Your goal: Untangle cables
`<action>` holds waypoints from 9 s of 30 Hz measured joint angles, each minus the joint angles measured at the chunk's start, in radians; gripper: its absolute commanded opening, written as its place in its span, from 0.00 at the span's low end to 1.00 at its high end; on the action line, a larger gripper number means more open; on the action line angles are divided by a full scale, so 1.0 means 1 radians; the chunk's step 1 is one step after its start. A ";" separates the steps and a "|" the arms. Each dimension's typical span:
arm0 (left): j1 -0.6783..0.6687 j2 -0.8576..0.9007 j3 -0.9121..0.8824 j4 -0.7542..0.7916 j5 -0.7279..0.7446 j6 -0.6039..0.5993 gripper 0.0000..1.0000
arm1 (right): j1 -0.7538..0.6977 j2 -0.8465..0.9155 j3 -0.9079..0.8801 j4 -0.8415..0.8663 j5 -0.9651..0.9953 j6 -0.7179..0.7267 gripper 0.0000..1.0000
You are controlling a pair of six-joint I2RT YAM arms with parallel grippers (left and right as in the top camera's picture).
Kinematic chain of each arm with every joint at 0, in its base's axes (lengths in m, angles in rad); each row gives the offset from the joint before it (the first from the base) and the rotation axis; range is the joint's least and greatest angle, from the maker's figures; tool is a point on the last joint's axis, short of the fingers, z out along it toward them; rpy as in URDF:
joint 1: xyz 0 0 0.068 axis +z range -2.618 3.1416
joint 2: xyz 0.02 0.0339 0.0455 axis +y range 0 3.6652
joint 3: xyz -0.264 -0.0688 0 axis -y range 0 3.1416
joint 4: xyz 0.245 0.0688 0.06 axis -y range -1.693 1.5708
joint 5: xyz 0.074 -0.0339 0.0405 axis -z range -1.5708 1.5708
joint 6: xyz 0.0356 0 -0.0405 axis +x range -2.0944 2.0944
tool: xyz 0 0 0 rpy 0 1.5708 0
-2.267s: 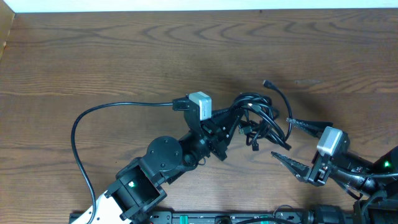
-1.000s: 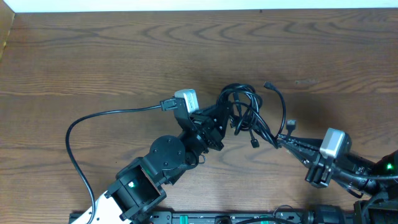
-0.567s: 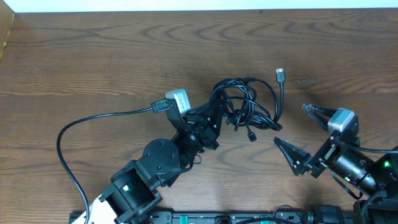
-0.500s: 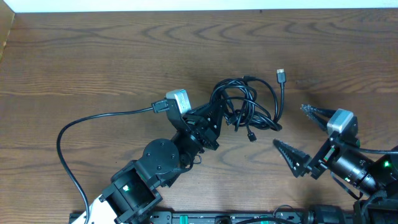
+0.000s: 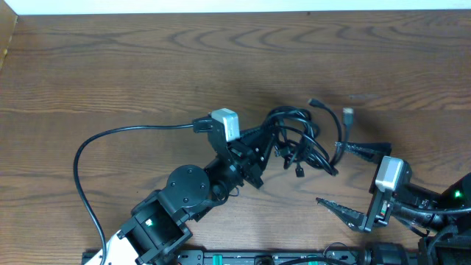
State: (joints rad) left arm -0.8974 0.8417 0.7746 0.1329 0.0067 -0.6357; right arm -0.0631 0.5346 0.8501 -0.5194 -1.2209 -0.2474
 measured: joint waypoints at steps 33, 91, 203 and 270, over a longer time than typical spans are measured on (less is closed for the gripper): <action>0.007 0.010 0.000 0.074 0.256 0.173 0.07 | 0.000 -0.001 0.000 0.006 0.006 -0.021 0.01; 0.000 -0.002 -0.002 0.043 0.186 0.256 0.08 | 0.001 0.000 0.000 -0.292 0.657 0.500 0.99; 0.000 -0.053 -0.002 -0.038 0.341 0.169 0.07 | 0.001 -0.001 0.000 -0.022 0.472 0.290 0.99; 0.001 -0.040 -0.002 -0.015 0.414 0.288 0.07 | 0.001 0.001 0.000 -0.005 0.435 0.266 0.99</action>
State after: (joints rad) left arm -0.8967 0.8013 0.7723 0.1177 0.4206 -0.3477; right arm -0.0624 0.5354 0.8501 -0.5240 -0.7864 0.0181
